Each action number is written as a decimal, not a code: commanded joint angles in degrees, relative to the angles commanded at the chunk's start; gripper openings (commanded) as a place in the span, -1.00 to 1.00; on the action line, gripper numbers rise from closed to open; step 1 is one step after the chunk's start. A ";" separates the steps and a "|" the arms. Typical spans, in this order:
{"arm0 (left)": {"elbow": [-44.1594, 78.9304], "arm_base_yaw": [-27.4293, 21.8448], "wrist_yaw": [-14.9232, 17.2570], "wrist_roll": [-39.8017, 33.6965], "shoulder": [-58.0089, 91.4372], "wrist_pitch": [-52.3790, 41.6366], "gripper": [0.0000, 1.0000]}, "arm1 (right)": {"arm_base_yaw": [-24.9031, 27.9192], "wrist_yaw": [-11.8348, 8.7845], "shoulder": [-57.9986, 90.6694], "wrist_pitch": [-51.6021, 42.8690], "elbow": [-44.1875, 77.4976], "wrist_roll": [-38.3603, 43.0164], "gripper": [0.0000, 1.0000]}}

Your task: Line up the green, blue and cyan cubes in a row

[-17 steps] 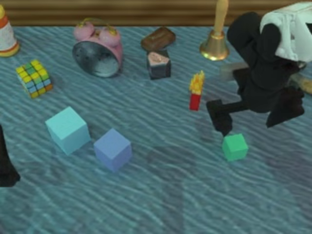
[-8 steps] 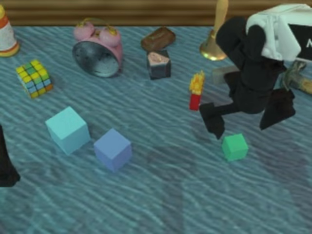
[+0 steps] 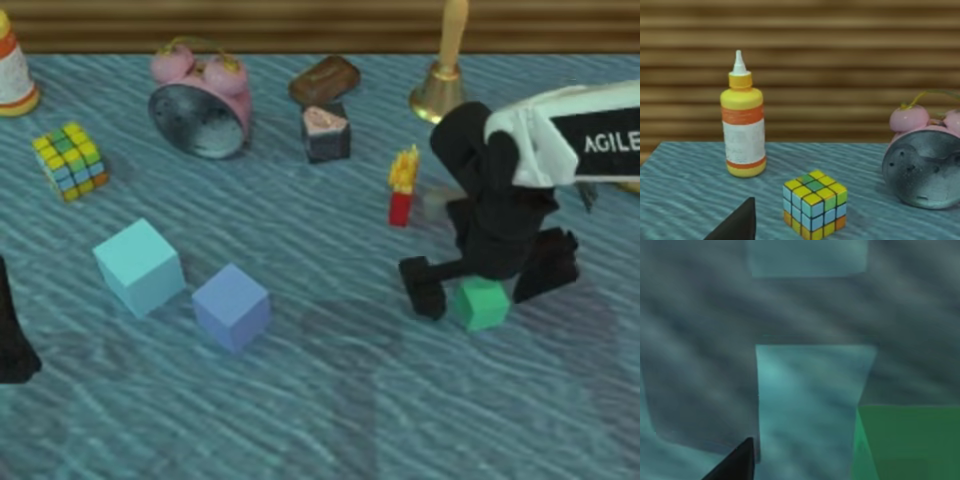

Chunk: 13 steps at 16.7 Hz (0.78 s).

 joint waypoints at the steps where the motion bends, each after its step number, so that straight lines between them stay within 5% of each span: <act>1: 0.00 0.00 0.00 0.00 0.00 0.00 1.00 | 0.03 0.01 0.69 1.04 -0.57 0.03 1.00; 5: 0.00 0.00 0.00 0.00 0.00 0.00 1.00 | 0.05 0.01 1.02 1.49 -0.82 0.05 1.00; 13: 0.00 0.00 0.00 0.00 0.00 0.00 1.00 | 0.05 0.01 1.02 1.49 -0.82 0.05 -0.21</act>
